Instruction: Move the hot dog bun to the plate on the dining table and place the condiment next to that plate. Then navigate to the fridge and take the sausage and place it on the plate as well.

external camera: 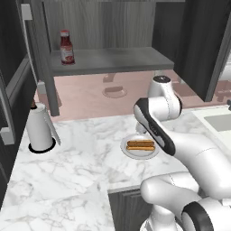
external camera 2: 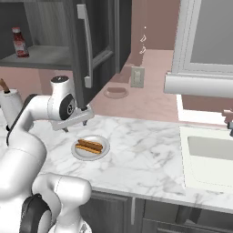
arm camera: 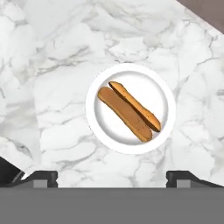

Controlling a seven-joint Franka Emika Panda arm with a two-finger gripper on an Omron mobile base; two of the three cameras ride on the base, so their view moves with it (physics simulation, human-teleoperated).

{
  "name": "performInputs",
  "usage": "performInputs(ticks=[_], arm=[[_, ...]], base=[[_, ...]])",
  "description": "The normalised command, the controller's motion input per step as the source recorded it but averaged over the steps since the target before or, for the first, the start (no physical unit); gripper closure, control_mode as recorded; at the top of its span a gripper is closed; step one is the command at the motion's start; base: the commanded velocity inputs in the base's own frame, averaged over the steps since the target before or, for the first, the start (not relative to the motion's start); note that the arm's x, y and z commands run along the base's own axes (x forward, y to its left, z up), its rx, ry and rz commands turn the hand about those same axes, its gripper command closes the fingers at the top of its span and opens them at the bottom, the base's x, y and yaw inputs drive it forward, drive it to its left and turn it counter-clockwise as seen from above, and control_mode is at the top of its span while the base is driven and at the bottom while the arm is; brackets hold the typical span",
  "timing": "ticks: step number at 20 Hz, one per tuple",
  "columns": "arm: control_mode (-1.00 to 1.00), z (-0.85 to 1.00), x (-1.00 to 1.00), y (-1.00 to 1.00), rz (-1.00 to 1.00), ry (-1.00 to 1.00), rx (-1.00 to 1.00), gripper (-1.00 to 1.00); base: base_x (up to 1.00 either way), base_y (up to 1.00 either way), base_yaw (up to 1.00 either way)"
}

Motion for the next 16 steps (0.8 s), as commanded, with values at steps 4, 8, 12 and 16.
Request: performInputs(ticks=[4,8,12,16], arm=[[-1.0,-0.44,0.38,0.0,0.17,0.0,-0.08,-1.0],[-1.0,-0.36,0.46,0.0,0.13,0.0,-0.04,-1.0],[-1.0,-0.41,0.42,0.0,0.12,0.01,-0.02,-1.0],[-1.0,-0.48,0.52,0.0,0.07,0.08,0.0,-1.0]], base=[[0.0,0.0,0.0],[0.0,0.0,0.0],[0.0,0.0,0.0],[0.0,0.0,0.0]])
